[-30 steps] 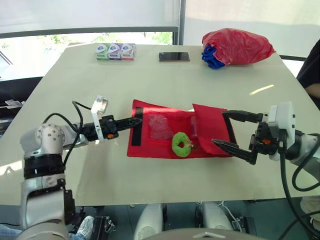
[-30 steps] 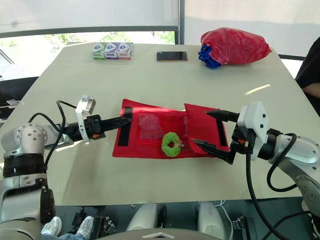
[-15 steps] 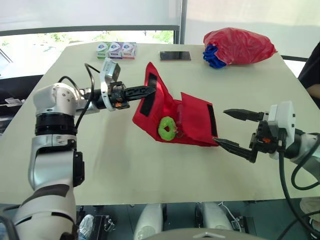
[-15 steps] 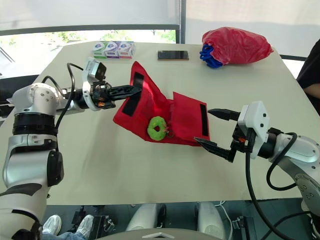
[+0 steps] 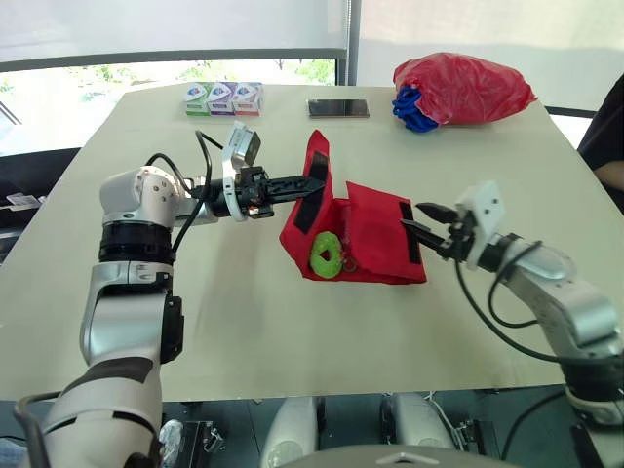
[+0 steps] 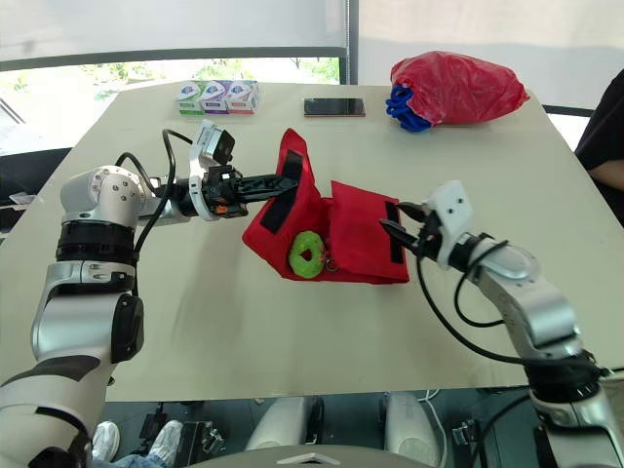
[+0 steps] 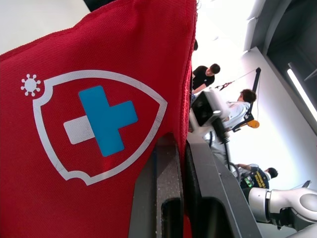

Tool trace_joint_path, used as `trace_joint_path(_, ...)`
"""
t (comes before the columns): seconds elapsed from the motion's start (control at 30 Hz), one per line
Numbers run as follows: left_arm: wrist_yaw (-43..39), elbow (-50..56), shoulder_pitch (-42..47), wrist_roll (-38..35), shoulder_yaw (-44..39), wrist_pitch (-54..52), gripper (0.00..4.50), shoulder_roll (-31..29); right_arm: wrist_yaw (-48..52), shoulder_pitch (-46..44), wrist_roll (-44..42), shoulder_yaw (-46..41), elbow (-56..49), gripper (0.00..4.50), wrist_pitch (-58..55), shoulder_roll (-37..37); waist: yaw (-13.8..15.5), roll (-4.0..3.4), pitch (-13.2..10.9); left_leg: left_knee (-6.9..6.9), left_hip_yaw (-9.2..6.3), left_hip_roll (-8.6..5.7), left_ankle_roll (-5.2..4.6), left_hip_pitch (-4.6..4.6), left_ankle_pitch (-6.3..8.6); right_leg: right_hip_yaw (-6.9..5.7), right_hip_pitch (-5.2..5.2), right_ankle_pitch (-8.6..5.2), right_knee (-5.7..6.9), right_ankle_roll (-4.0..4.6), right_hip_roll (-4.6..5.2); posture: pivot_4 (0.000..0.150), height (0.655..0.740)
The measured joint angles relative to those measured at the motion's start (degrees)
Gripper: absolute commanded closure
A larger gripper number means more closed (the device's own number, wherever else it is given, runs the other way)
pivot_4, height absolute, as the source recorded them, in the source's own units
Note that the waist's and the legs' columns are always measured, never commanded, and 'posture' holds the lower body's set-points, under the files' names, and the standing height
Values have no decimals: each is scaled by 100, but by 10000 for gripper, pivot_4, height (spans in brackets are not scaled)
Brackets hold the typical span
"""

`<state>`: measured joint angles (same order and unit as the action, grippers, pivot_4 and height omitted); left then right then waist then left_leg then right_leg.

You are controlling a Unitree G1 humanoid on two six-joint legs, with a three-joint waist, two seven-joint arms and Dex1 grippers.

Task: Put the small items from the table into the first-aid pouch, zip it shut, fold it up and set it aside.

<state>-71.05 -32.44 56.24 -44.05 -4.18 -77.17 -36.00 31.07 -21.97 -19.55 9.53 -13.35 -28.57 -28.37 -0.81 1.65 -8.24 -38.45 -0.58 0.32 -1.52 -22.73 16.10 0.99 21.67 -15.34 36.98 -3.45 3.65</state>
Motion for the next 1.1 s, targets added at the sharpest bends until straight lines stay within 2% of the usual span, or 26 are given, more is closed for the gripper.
trace_joint_path(0.03, 0, -3, 23, -1, -3, -2, 45000, 15, -17, -27, 120, 134, 109, 44061, 4, 68, 11, -1, -1, 0, -3, 0, 1, -4, -1, -3, 0, 0, -1, 0, 1, 1500, 7400)
trace_joint_path(0.2, 85, -43, 232, -67, -216, -68, 45000, 181, -48, -137, 746, 638, 410, 44061, -106, 144, 14, 0, 0, -9, -1, -2, 1, -6, -1, 0, -2, 0, -2, -1, 7, 1500, 7400)
trace_joint_path(0.47, 949, 25, 455, -173, -668, -197, 45000, 1220, 62, -308, 1338, 979, 587, 44061, -157, 307, -33, 6, 8, -9, -1, -1, 4, 7, -2, 1, -5, 1, 8, 0, 3, 1500, 7400)
trace_joint_path(0.83, 2221, -208, 461, 161, -751, 623, 45000, 2447, 48, -95, 1479, 709, 569, 44061, 0, 644, -14, 6, 10, -7, 0, -1, 11, 9, -6, 3, -5, 1, 9, 0, 3, 1500, 7400)
trace_joint_path(1.0, 2332, -710, 456, 422, -733, 1238, 45000, 2705, -60, 460, 1295, 452, 145, 44061, 143, 912, 5, 4, 8, -1, -1, -4, 11, 2, -6, 2, -2, 1, 2, 0, 4, 1500, 7400)
trace_joint_path(1.1, 2333, -923, 465, 482, -726, 1434, 45000, 2828, -68, 808, 1008, 197, -494, 44061, 136, 976, 14, 0, 5, -2, -3, -7, 11, -1, -6, 0, -2, 1, 0, 0, 6, 1500, 7400)
